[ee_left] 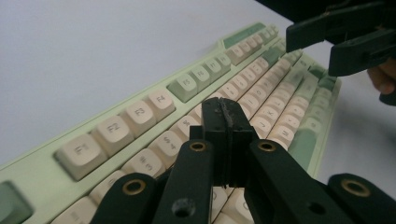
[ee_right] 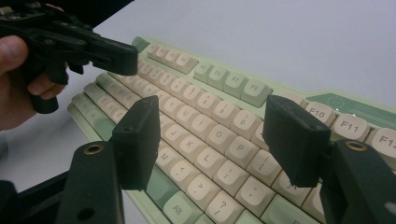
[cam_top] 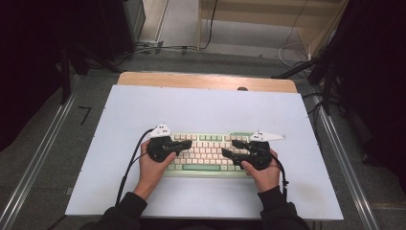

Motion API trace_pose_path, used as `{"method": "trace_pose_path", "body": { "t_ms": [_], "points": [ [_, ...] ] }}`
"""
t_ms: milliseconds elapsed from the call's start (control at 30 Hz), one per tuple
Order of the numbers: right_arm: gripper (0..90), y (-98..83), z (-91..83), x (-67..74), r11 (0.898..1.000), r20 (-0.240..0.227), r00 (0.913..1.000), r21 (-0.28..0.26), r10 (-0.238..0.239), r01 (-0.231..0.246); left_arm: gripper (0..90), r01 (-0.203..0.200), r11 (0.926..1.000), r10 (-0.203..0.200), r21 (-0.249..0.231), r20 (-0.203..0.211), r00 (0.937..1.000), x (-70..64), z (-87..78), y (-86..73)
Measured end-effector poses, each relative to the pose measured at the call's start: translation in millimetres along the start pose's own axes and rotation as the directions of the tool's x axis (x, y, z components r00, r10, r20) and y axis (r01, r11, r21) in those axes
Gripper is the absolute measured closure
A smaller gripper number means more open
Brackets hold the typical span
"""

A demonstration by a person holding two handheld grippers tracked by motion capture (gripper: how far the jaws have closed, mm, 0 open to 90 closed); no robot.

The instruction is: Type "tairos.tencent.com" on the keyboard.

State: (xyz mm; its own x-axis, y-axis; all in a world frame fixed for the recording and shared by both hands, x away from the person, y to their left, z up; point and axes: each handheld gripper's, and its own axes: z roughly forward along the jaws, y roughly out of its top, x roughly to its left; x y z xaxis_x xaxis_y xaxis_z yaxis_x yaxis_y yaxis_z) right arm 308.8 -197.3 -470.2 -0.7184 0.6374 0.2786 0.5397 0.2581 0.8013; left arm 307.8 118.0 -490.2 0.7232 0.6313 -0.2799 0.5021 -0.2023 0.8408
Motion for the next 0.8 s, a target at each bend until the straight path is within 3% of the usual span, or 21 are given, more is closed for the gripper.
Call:
{"method": "trace_pose_path", "body": {
  "t_ms": [133, 367, 633, 700, 800],
  "points": [
    [35.2, 0.1, -0.8, 0.0, 1.000, -0.002, 1.0000, -0.004, 0.003, -0.003, 90.0, -0.039, 0.9977, 0.040, 0.056, -0.012, 0.9991, -5.7, 14.3, 1.8],
    [35.2, 0.1, -0.8, -0.3, 1.000, -0.002, 1.0000, -0.005, 0.003, -0.003, 90.0, -0.068, 0.9924, 0.073, 0.102, -0.039, 0.9966, -11.7, 23.8, 4.5],
    [35.2, -0.2, 0.0, 0.5, 1.000, -0.003, 1.0000, 0.001, 0.002, -0.002, 90.0, -0.068, 0.9909, 0.074, 0.116, -0.049, 0.9961, -12.3, 26.2, 4.4],
    [35.2, -0.3, 0.0, 0.4, 1.000, -0.003, 1.0000, 0.000, 0.003, -0.003, 90.0, -0.074, 0.9866, 0.083, 0.145, -0.059, 0.9948, -12.3, 27.8, 4.6],
    [35.4, -0.4, 0.2, 0.2, 1.000, -0.002, 1.0000, 0.001, 0.001, -0.001, 90.0, -0.073, 0.9885, 0.081, 0.133, -0.058, 0.9950, -13.3, 26.3, 5.6]
  ]
}}
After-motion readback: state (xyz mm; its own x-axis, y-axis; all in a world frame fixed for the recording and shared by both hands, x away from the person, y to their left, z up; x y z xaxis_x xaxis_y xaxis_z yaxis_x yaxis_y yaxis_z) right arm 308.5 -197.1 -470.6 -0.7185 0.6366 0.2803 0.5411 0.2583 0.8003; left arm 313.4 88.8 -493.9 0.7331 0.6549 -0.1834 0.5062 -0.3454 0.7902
